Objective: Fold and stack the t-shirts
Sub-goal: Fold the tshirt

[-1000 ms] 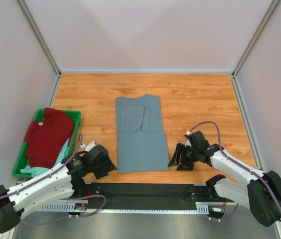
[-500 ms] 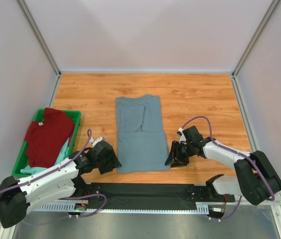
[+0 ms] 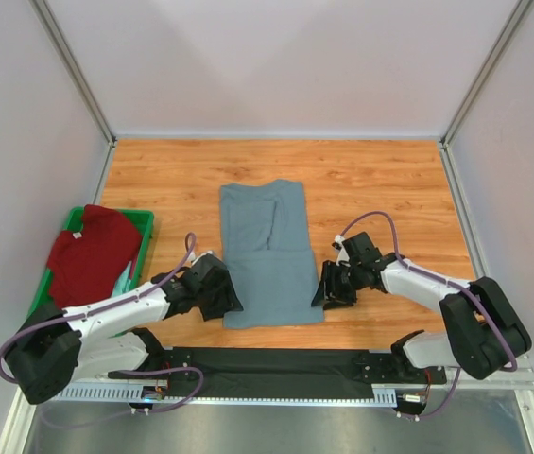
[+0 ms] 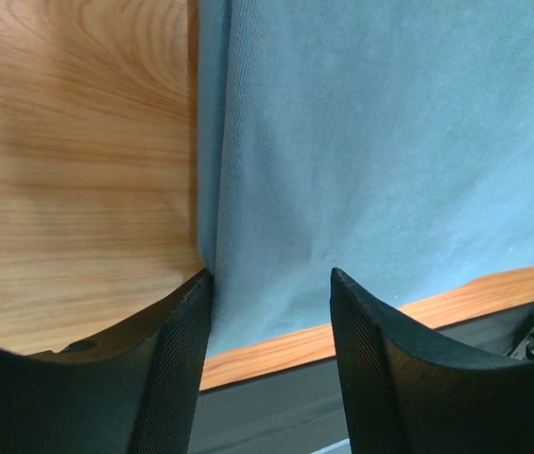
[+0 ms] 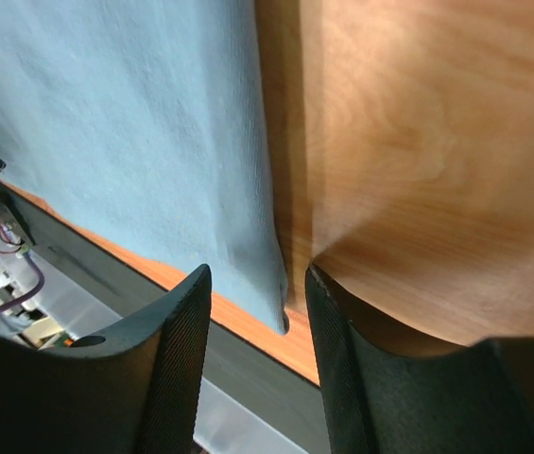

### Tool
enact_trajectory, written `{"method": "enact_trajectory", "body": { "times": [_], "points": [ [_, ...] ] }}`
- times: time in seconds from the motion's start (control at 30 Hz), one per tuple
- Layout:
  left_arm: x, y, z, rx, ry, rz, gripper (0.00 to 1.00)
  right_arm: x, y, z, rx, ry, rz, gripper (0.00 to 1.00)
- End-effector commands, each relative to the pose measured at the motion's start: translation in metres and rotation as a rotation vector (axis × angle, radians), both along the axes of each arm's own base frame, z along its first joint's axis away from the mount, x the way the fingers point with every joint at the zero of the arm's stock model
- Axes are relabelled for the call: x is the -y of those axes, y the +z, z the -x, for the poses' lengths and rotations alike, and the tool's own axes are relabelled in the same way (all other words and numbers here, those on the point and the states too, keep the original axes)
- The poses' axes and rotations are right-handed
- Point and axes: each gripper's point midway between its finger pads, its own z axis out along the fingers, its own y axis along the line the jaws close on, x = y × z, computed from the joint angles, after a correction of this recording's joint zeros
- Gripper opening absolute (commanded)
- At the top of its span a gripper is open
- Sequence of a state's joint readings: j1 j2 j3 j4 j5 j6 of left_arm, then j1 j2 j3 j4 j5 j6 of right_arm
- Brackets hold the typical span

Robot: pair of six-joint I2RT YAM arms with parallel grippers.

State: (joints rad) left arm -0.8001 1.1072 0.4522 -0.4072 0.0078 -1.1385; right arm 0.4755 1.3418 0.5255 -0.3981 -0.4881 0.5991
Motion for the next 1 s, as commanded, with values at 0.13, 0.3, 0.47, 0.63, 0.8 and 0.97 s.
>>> {"method": "enact_trajectory", "body": {
  "times": [0.13, 0.3, 0.47, 0.63, 0.8, 0.97],
  "points": [
    [-0.035, -0.018, 0.002, -0.008, 0.020, -0.144, 0.61, 0.030, -0.027, -0.016, 0.082, 0.011, 0.200, 0.49],
    [-0.033, -0.026, 0.002, -0.036, 0.001, -0.151, 0.60, 0.029, -0.032, -0.018, 0.088, 0.015, 0.203, 0.49],
    [-0.044, -0.031, 0.008, -0.065, 0.010, -0.203, 0.60, 0.029, -0.035, -0.017, 0.078, 0.014, 0.206, 0.51],
    [-0.049, -0.038, 0.010, -0.064, 0.020, -0.216, 0.60, 0.024, -0.040, -0.017, 0.071, -0.001, 0.175, 0.51],
    [-0.062, -0.037, 0.013, -0.087, 0.047, -0.285, 0.59, 0.020, -0.042, -0.015, 0.054, -0.009, 0.150, 0.51],
    [-0.071, -0.026, 0.009, -0.058, 0.085, -0.316, 0.59, 0.017, -0.044, -0.010, 0.032, -0.017, 0.123, 0.50]
  ]
}}
